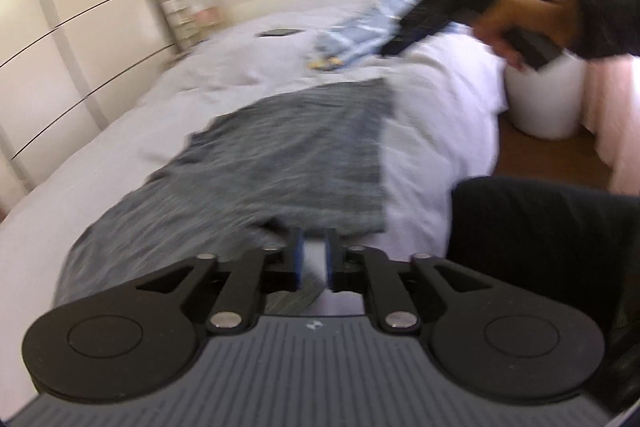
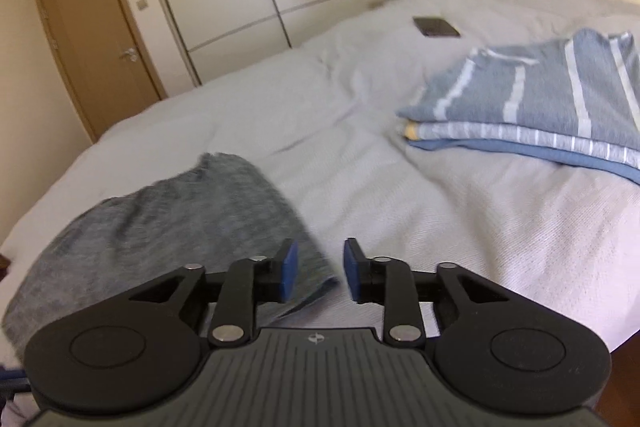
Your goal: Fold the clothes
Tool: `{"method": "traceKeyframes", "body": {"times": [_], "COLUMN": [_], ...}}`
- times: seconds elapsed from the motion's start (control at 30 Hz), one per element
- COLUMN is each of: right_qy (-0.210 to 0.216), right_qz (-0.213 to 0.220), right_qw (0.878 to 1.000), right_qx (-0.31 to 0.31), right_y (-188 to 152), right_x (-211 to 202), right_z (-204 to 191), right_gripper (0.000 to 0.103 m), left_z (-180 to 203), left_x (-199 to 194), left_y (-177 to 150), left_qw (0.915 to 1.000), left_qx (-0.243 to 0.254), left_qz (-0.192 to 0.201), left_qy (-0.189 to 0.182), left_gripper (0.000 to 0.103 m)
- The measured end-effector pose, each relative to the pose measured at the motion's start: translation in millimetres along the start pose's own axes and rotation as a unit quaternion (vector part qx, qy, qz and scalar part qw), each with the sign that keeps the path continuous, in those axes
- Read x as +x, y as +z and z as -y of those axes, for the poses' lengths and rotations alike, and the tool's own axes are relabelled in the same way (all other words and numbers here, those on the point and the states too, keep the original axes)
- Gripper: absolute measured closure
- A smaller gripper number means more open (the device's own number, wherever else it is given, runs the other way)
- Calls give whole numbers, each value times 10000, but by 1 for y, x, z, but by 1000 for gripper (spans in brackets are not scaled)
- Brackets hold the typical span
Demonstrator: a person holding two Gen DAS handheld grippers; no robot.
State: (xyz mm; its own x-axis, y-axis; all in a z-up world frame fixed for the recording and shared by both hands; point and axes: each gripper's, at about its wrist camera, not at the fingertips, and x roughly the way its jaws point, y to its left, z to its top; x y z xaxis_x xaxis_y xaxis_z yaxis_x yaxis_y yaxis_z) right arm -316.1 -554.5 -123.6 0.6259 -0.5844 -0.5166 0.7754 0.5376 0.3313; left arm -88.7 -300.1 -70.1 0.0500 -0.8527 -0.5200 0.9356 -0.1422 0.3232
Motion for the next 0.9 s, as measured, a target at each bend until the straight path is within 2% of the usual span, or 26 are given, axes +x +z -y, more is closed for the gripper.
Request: {"method": "traceKeyframes", "body": {"times": [0.07,0.17,0.33,0.47,0.67,0.8,0.9], "right_qy": [119,414,923,1334,1572,1559,1479], "right_qz": [28,-46,-239,-425,-585,-660,-649], "right_qw": [9998,9985,9905,9799,9731,9709,9730], "right_qx": [-123,-355,-989,-1423,-1582,-1693,-1647], "right_y": [-6,-20,-46,-65,-77,-80,-79], "right_x": [-10,-20,-24,-22,-22,-23,-24], "right_z": [-15,-47,-110,-155,-187,-190,-186], "right_gripper": [61,59,55,53,50,46,43], "left_z": [-11,-33,-73,-92,-98,-95,-88], "left_x": [-11,-23,-33,-35,-26,-27,-33], "left_y": [-5,-17,-44,-61,-80,-87,-81], "left_qw": [9990,9928,9714,9583,9477,9471,9517], "left_qx": [-320,-865,-1791,-2283,-2604,-2578,-2399], "left_qz": [-31,-207,-625,-728,-961,-995,-899], "left_qy": [319,803,1425,1555,1576,1633,1694], "left_gripper": [78,78,78,78,77,76,74]}}
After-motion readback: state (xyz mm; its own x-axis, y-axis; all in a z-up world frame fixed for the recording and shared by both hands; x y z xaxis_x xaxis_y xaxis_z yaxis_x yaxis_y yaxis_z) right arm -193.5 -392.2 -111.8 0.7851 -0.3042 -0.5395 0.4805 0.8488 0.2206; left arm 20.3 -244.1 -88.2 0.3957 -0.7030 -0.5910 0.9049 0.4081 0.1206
